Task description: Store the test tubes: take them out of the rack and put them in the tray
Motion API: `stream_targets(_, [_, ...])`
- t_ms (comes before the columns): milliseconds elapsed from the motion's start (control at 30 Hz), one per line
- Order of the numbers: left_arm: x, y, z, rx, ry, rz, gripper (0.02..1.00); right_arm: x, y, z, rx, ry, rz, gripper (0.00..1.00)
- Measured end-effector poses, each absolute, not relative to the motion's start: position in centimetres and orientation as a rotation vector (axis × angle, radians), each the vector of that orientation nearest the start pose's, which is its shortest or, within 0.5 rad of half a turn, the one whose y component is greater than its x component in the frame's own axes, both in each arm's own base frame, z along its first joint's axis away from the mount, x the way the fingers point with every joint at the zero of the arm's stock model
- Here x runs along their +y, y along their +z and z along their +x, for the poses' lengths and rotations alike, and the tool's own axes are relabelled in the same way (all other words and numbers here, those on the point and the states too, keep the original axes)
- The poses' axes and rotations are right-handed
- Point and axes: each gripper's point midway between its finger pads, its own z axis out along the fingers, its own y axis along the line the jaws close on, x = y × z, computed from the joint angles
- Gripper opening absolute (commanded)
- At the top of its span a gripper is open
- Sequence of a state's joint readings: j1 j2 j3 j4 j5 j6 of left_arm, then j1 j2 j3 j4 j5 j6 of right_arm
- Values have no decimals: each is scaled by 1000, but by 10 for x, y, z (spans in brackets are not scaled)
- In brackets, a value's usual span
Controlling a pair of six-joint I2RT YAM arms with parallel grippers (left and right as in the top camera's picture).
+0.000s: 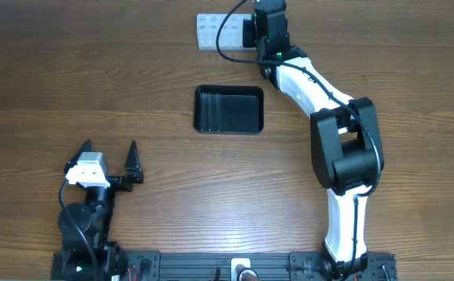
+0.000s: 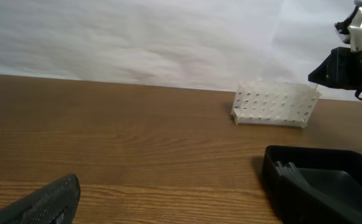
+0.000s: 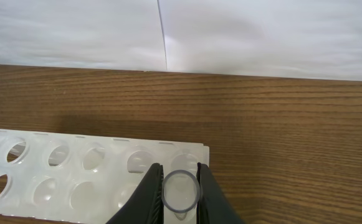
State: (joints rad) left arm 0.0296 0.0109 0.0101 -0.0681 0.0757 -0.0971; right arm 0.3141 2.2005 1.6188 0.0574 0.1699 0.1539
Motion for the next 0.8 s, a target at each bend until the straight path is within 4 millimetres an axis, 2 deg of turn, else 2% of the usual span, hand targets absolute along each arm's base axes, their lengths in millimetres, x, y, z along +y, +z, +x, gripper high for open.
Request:
stream_targets(167, [-6,159,246,1640,-114,-46,1000,164,121,599,2104,101,-68,99])
stream_targets(233, [-6,159,246,1640,-114,-46,1000,165,130,597,2100,99,-68,99])
stream_targets(300, [-6,159,246,1640,-113,-46,1000,165,149,593,2078,101,-65,99])
stream_targets(367, [-6,159,246,1640,-113,-46,1000,165,178,590,2033,106,-62,102])
stream_targets(467, [-6,159,246,1640,-113,-46,1000,171,239,578,1931,133,-60,102])
stream_targets(500, [-6,159,246,1640,-113,-46,1000,171,245,576,1920,137,-60,102])
stream_targets(533, [-6,159,246,1640,-113,-46,1000,174,266,570,1886,150,-62,102])
stream_targets(600, [-6,159,246,1640,-113,-46,998,177,292,559,1855,166,-68,102])
stream_targets(700, [-6,159,246,1640,-113,-46,1000,181,310,535,1888,176,-84,102])
stream_targets(800, [-6,159,246,1640,-113,-46,1000,185,300,508,2004,177,-100,99])
